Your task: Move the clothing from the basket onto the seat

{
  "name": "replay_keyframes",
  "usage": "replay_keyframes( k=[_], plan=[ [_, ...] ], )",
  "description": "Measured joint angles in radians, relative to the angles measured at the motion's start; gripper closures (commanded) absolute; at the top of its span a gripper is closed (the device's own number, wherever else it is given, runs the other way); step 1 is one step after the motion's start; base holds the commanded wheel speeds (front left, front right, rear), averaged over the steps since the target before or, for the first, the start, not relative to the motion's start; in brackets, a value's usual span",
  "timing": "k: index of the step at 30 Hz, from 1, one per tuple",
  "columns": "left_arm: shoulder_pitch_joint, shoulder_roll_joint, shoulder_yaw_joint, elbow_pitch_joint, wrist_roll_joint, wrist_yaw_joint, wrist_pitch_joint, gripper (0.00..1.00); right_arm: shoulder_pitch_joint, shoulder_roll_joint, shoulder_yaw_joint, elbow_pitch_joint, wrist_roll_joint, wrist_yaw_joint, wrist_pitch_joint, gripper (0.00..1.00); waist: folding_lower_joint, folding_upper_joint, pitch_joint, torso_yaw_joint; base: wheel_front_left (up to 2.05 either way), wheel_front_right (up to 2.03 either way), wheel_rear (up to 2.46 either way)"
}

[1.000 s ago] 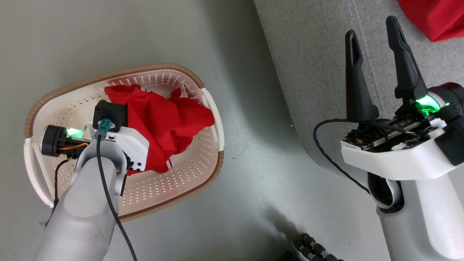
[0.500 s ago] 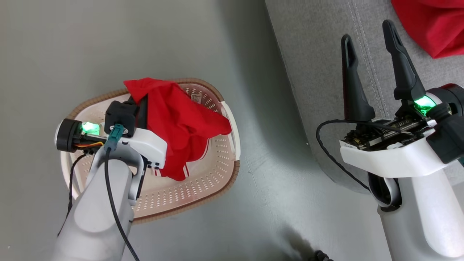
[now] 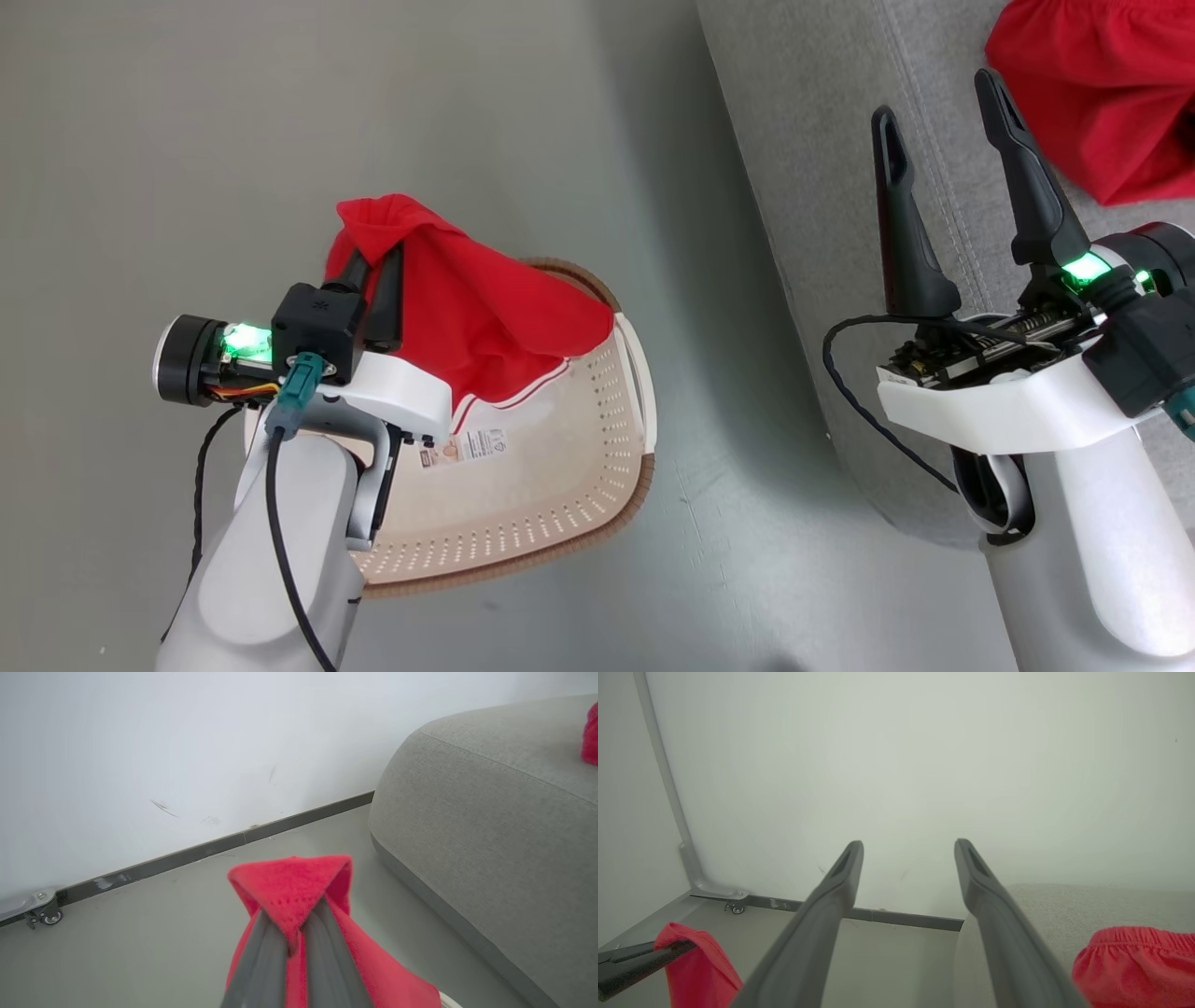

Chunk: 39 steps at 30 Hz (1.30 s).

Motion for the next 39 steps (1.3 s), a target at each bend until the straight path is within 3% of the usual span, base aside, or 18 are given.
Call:
replay_keyframes(
  k=[20, 39],
  plan=[
    [0.145, -0.012, 0.021, -0.197, -0.023, 0.01, 0.0, 1.0, 0.053, -0.042, 0.021, 0.072, -0.018, 0.0, 0.0, 0.0, 0.0, 0.0, -0.224, 0.085, 0.0, 0.0, 0.0],
    [0.188, 0.008, 0.017, -0.31, -0.025, -0.031, 0.0, 1.0, 0.179, -0.072, 0.026, 0.123, -0.025, 0.0, 0.0, 0.0, 0.0, 0.0, -0.434, 0.154, 0.0, 0.0, 0.0]
  ],
)
